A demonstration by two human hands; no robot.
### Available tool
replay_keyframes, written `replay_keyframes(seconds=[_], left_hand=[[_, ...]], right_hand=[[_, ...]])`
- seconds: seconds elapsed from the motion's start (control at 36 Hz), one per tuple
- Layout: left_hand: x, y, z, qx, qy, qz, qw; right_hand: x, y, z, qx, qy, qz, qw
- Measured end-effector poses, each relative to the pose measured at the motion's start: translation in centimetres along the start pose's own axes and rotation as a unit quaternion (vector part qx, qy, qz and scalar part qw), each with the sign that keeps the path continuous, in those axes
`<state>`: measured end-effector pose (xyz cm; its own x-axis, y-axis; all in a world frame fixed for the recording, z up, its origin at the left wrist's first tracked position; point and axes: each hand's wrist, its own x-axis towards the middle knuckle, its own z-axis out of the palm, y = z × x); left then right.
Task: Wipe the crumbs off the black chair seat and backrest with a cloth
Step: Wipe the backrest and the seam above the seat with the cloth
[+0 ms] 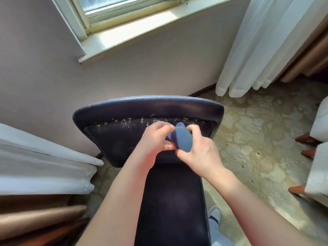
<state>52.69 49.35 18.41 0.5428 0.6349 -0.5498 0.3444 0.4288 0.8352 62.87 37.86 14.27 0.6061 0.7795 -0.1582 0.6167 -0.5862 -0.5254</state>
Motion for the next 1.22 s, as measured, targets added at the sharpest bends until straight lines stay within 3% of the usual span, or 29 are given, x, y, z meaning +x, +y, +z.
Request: replay_keyframes(seconds=[0.14,0.22,0.28,0.36,0.44,0.5,0.69,1.0,1.22], left_hand=[[0.1,0.4,0.0,0.087,-0.006,0.006,0.996],[1.2,0.1,-0.8,0.180,0.066,0.079,0.978],[2.3,0.0,-1.6,0.287,0.141,0.155,0.935],[3.9,0.1,-2.7,0.437,0.239,0.234,0.835],[5.3,-0.3,-3.1,0.520,0.269,0.272,0.764],[6.4,-0.6,-3.4,0.554,0.265,0.266,0.743],[7.8,-0.2,-3.7,0.530,0.315,0.251,0.746],[7.6,-1.3,-5.7,0.530,0.357,0.247,0.728],[7.6,-1.8,-6.6,0.530,0.376,0.248,0.719]], right_hand=[[0.0,0.7,-0.7,0.146,-0.033,0.086,0.985],[-0.3,1.3,-0.6,0.197,-0.015,0.119,0.973],[-0.5,1.7,-0.6,0.206,-0.002,0.124,0.971],[-0.8,2.5,-0.9,0.227,0.008,0.140,0.964],[-0.9,3.2,-1.0,0.238,0.033,0.151,0.959],[-0.8,3.6,-0.9,0.230,0.056,0.158,0.959],[-0.2,4.0,0.0,0.244,0.113,0.178,0.947],[2.0,5.1,0.1,0.214,0.275,0.240,0.906],[4.3,3.5,2.6,0.170,0.275,0.252,0.912]])
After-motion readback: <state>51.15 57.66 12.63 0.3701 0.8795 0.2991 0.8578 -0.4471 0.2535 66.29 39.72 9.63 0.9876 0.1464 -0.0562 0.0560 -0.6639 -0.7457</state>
